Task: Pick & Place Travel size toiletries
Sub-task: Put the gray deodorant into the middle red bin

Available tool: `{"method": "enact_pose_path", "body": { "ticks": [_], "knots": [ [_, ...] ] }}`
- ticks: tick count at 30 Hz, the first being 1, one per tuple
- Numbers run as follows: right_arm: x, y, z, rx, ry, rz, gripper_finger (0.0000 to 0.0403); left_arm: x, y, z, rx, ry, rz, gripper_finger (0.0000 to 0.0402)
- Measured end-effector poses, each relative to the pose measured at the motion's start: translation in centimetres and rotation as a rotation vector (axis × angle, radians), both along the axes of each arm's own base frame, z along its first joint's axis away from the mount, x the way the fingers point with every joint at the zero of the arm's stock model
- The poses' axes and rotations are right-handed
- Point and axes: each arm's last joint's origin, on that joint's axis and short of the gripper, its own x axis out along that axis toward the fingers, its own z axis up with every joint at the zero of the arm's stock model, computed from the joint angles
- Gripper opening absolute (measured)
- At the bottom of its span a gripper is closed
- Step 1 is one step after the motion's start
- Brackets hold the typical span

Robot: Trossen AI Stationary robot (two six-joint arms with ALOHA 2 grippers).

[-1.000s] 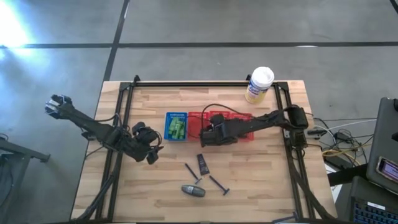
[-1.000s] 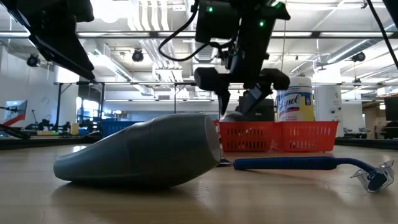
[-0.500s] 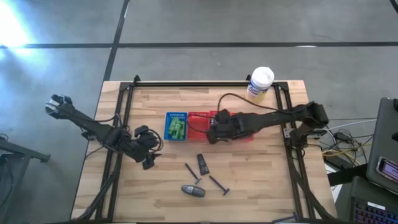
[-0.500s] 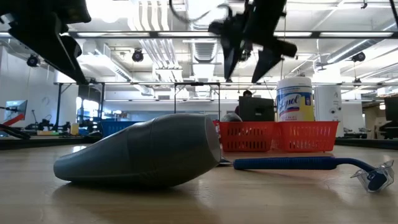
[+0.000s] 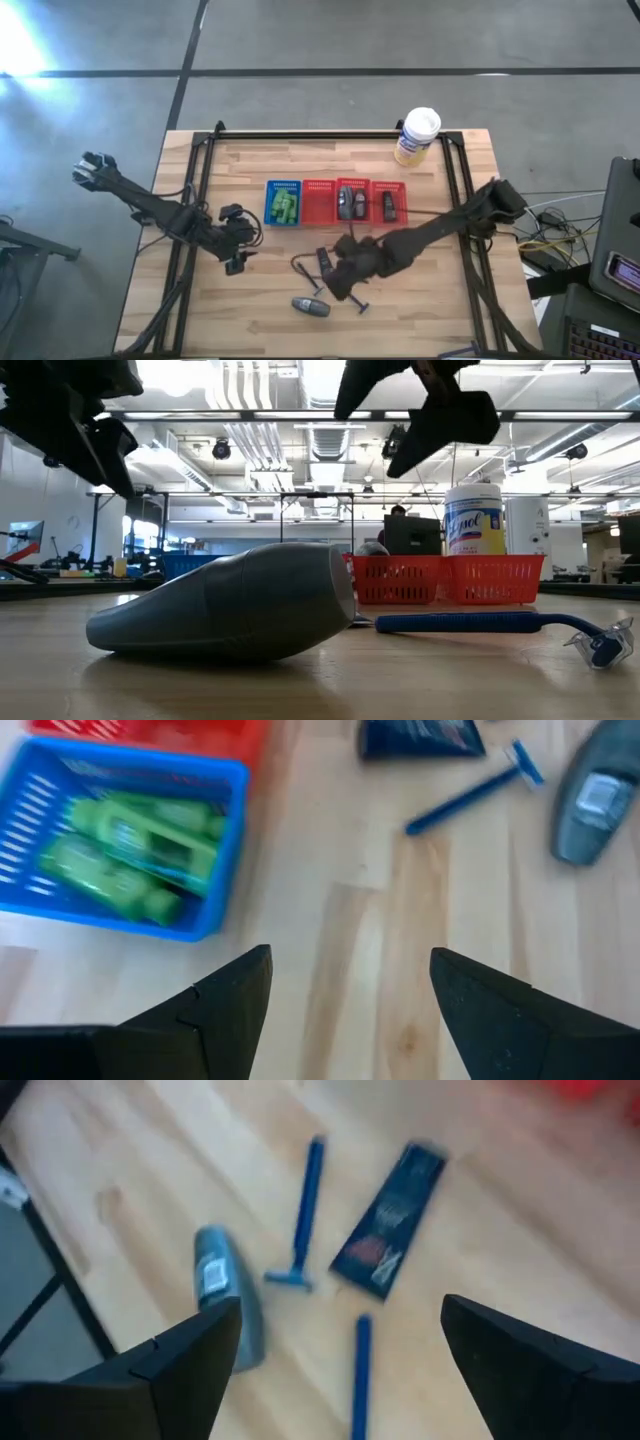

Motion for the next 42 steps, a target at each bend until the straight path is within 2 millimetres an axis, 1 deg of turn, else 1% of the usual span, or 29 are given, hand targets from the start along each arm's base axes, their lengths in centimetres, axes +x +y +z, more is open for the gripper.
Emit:
{"method": "enact_pose_path", "body": {
  "ticks": [3, 6, 9, 11, 16, 19, 22, 26, 29, 32, 38, 42],
  "knots": [
    [0.5, 2.0, -0.7, 0.043, 0.014, 0.068, 0.0332, -0.1, -0.2, -0.8, -0.026, 0.023, -0.055, 0.0278],
    [0.9, 3.8, -1.5, 0.054, 0.05, 0.13, 0.0331, 0.0, -0.7, -1.8, -0.05, 0.015, -0.153, 0.0278],
    [1.1, 4.6, -1.9, 0.038, 0.098, 0.14, 0.0334, 0.3, -1.1, -2.5, -0.041, -0.042, -0.255, 0.0278],
    [1.6, 5.0, -2.1, 0.035, 0.118, 0.146, 0.0338, 0.7, -1.3, -2.9, -0.029, -0.087, -0.29, 0.0278],
    [2.2, 6.7, -2.5, 0.034, 0.183, 0.226, 0.0346, 2.5, -2.5, -3.6, -0.07, -0.236, -0.408, 0.0278],
    [2.4, 7.8, -2.5, 0.032, 0.221, 0.247, 0.0349, 4.0, -3.5, -4.7, -0.107, -0.265, -0.47, 0.0277],
    [2.6, 8.7, -2.4, 0.026, 0.241, 0.252, 0.0347, 5.4, -4.4, -6.5, -0.106, -0.234, -0.508, 0.0277],
    [2.4, 10.3, -1.7, 0.025, 0.248, 0.253, 0.0334, 7.6, -5.6, -8.1, -0.095, -0.202, -0.53, 0.0277],
    [1.8, 11.2, -1.3, 0.006, 0.255, 0.221, 0.0324, 9.3, -6.7, -8.7, -0.136, -0.187, -0.573, 0.0277],
    [1.1, 11.6, -1.2, -0.03, 0.262, 0.153, 0.0316, 10.8, -7.7, -9.2, -0.171, -0.167, -0.581, 0.0277],
    [0.0, 12.9, -1.4, -0.029, 0.263, 0.133, 0.0299, 12.6, -8.9, -10.2, -0.273, -0.076, -0.5, 0.0277],
    [-0.4, 13.5, -1.4, -0.057, 0.238, 0.139, 0.0289, 13.2, -9.8, -10.2, -0.362, -0.041, -0.422, 0.0277]
  ]
}}
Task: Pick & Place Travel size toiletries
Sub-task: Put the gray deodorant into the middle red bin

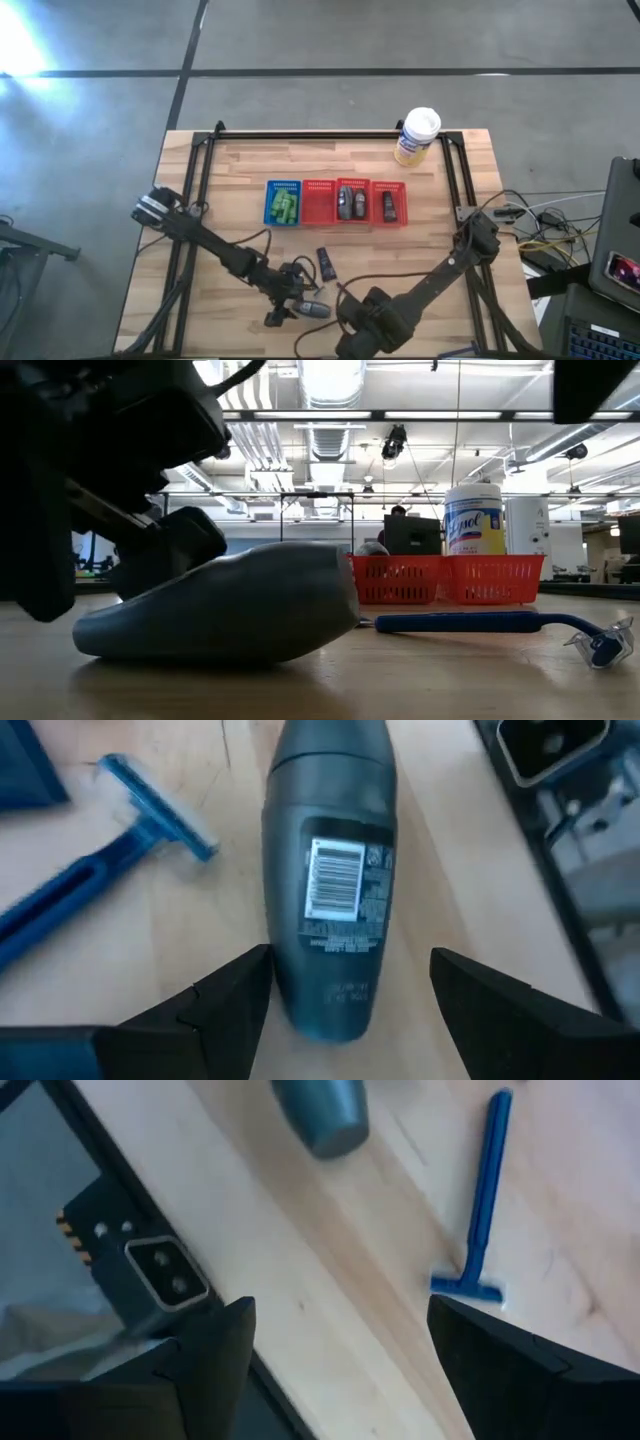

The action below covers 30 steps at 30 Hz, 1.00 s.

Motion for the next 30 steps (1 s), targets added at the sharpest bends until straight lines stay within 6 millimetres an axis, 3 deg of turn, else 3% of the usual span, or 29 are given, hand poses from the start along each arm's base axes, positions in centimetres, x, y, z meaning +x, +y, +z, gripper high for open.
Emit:
{"method": "enact_pose_path", "body": {
  "ticks": [8, 15, 21, 25, 30],
  "knots": [
    [-0.2, 0.4, -1.4, -0.005, -0.045, -0.07, 0.0273, 0.4, -2.4, 1.5, -0.065, -0.02, -0.001, 0.0277],
    [0.2, 0.8, -3.1, 0.077, -0.096, -0.117, 0.0256, 0.5, -2.6, 0.9, -0.08, 0.047, 0.105, 0.0277],
    [0.3, 0.1, -3.9, 0.132, -0.075, -0.319, 0.0244, 0.0, -2.7, 0.6, -0.052, 0.084, 0.124, 0.0277],
    [1.2, -0.6, -4.3, 0.227, -0.104, -0.502, 0.0256, -0.8, -3.0, 1.1, -0.022, 0.106, 0.114, 0.0277],
    [2.4, -1.3, -3.8, 0.264, -0.174, -0.59, 0.0284, -3.4, -3.4, 3.1, 0.104, 0.099, 0.138, 0.0277]
  ]
}}
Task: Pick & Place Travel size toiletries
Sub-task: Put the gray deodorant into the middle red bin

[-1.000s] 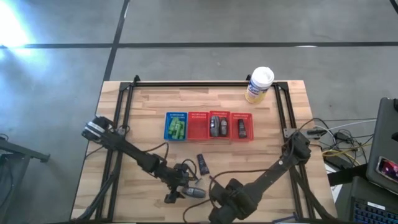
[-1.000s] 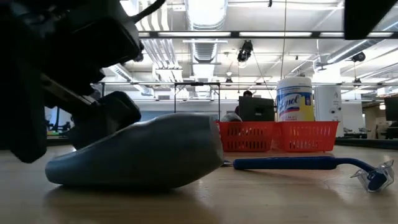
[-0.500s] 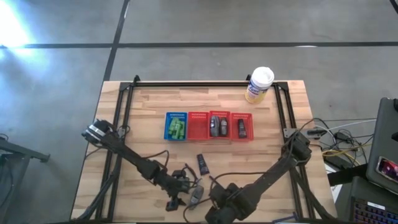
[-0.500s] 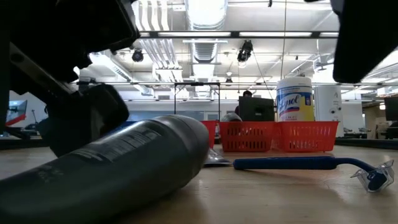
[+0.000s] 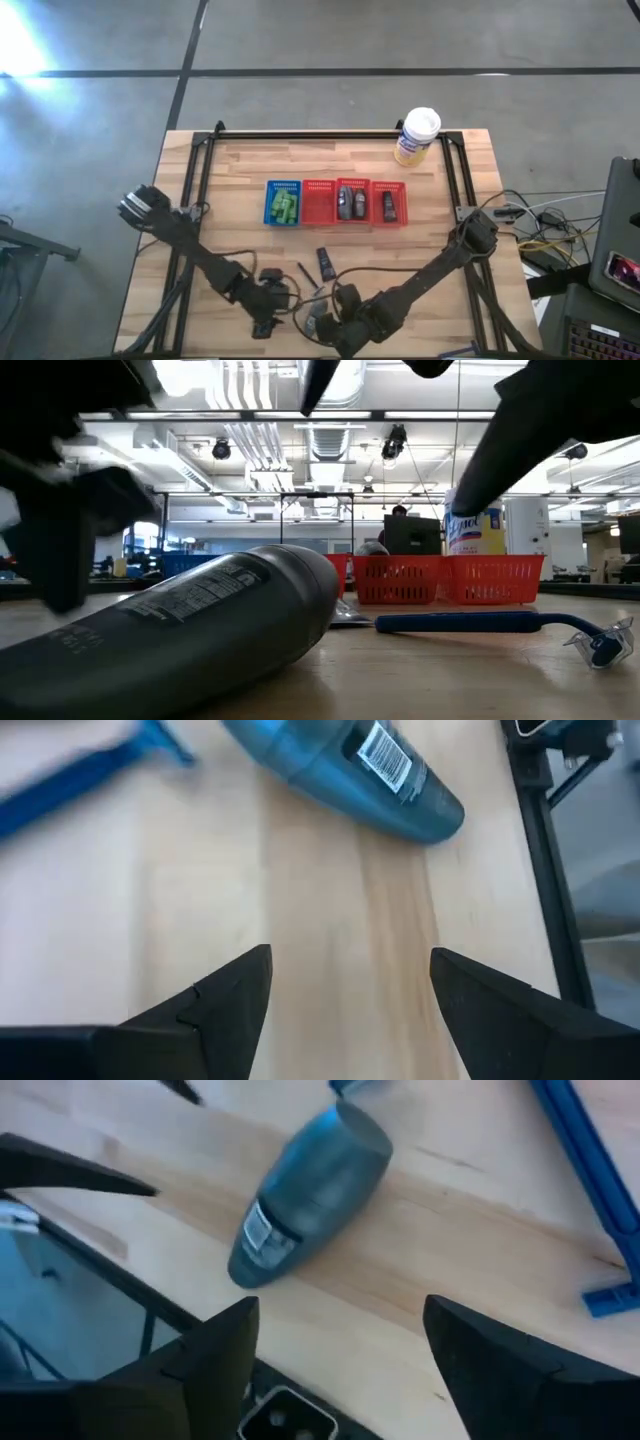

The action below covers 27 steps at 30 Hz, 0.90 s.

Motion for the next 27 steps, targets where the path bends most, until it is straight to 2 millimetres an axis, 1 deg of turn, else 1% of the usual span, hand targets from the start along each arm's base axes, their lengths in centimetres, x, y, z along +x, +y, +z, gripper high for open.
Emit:
{"method": "enact_pose_path", "body": {
  "ticks": [3, 5, 8, 11, 14, 16, 17, 19, 22, 25, 27],
  "knots": [
    [0.3, -0.6, -0.1, -0.008, -0.006, -0.045, 0.0303, -2.3, -0.2, 1.7, 0.065, -0.029, 0.016, 0.0277],
    [0.6, -1.0, -0.1, -0.016, -0.023, -0.088, 0.0314, -4.1, -0.1, 2.5, 0.096, -0.041, 0.049, 0.0277],
    [0.9, -1.0, 0.1, -0.029, -0.084, -0.123, 0.033, -6.7, 0.5, 3.4, 0.127, -0.079, 0.092, 0.0277],
    [1.2, -0.6, 0.6, 0.019, -0.126, -0.147, 0.0343, -8.7, 1.6, 3.3, 0.158, -0.105, 0.113, 0.0277],
    [1.3, 0.1, 1.5, 0.085, -0.159, -0.202, 0.0353, -10.3, 3.3, 2.8, 0.152, -0.105, 0.105, 0.0277],
    [1.3, 0.2, 1.5, 0.14, -0.166, -0.29, 0.0357, -11.6, 4.5, 2.6, 0.145, -0.097, 0.085, 0.0277],
    [1.4, 0.3, 1.1, 0.155, -0.163, -0.315, 0.0358, -12.2, 5.1, 2.5, 0.139, -0.098, 0.072, 0.0277],
    [2.1, 0.0, 0.0, 0.183, -0.144, -0.369, 0.0359, -13.5, 6.2, 2.5, 0.117, -0.118, 0.048, 0.0277],
    [4.1, -0.3, -1.6, 0.219, -0.124, -0.429, 0.0358, -15.1, 7.8, 2.6, 0.084, -0.16, 0.017, 0.0277],
    [6.1, -0.5, -2.0, 0.253, -0.1, -0.457, 0.0353, -16.1, 9.1, 2.9, 0.055, -0.21, -0.007, 0.0277],
    [7.0, -0.7, -1.9, 0.253, -0.057, -0.48, 0.035, -16.7, 9.9, 3.2, 0.052, -0.235, -0.023, 0.0277]
  ]
}}
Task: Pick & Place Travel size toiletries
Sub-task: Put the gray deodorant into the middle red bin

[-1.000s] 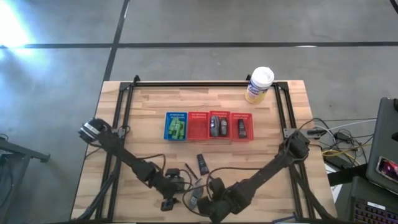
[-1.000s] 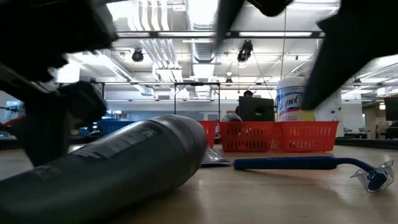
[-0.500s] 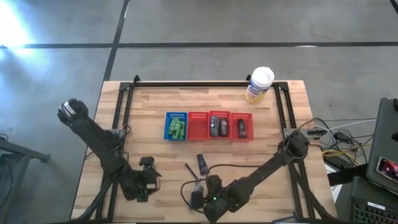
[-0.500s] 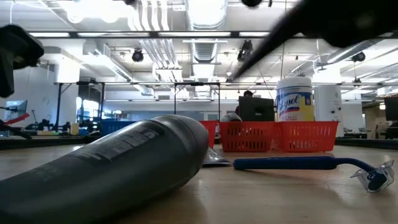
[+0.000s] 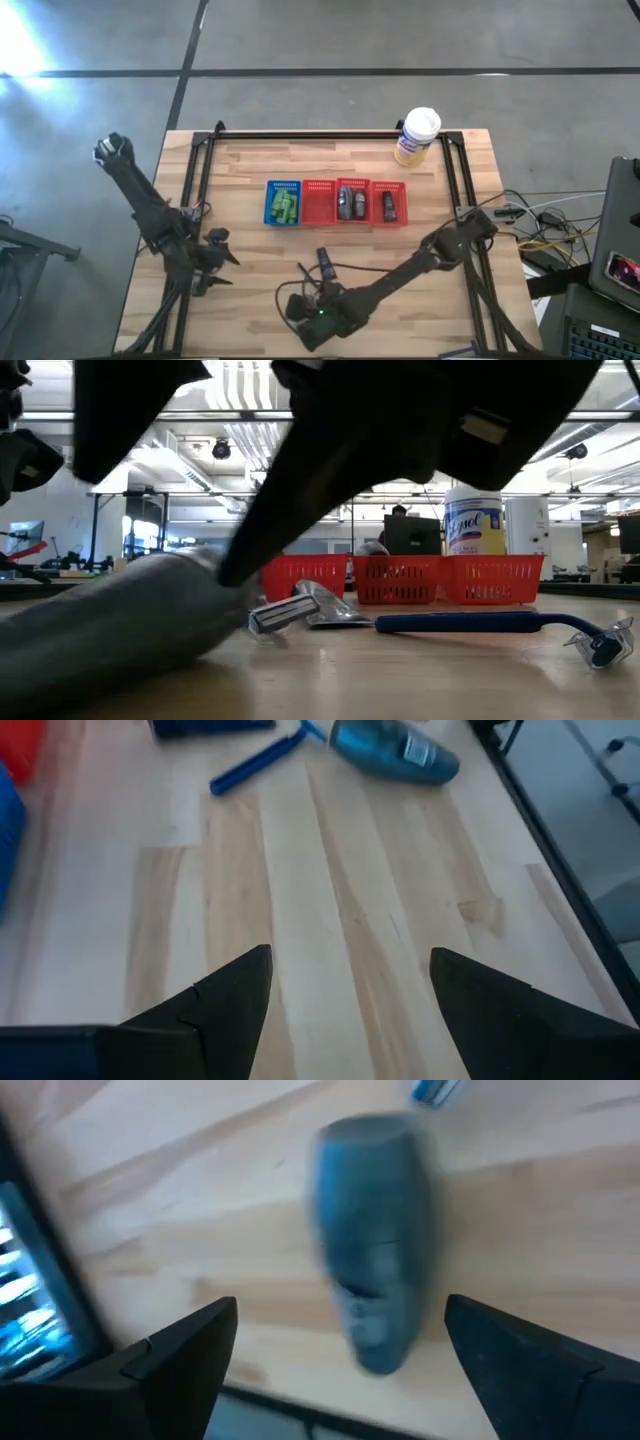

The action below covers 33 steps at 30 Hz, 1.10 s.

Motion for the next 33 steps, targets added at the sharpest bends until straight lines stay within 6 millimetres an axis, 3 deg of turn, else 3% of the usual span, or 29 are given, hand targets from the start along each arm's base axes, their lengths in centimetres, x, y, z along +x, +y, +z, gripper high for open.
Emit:
{"method": "enact_pose_path", "body": {
  "ticks": [5, 13, 21, 28, 33],
  "knots": [
    [0.9, -0.5, 0.4, -0.005, 0.163, -0.003, 0.0341, -1.0, 1.4, 0.5, 0.04, -0.051, -0.034, 0.0277],
    [2.2, -1.8, -0.1, 0.015, 0.138, -0.006, 0.0342, -1.7, 2.6, 0.9, 0.088, -0.102, -0.041, 0.0277],
    [2.9, -3.9, -1.3, 0.046, 0.24, 0.101, 0.0347, -1.8, 3.2, 1.4, 0.114, -0.18, 0.013, 0.0277],
    [2.8, -4.1, -2.8, 0.109, 0.334, 0.227, 0.0318, -1.9, 3.3, 1.6, 0.115, -0.204, 0.039, 0.0277],
    [1.2, -3.5, -2.6, 0.113, 0.462, 0.284, 0.0258, -1.8, 3.3, 1.7, 0.099, -0.213, 0.069, 0.0277]
  ]
}}
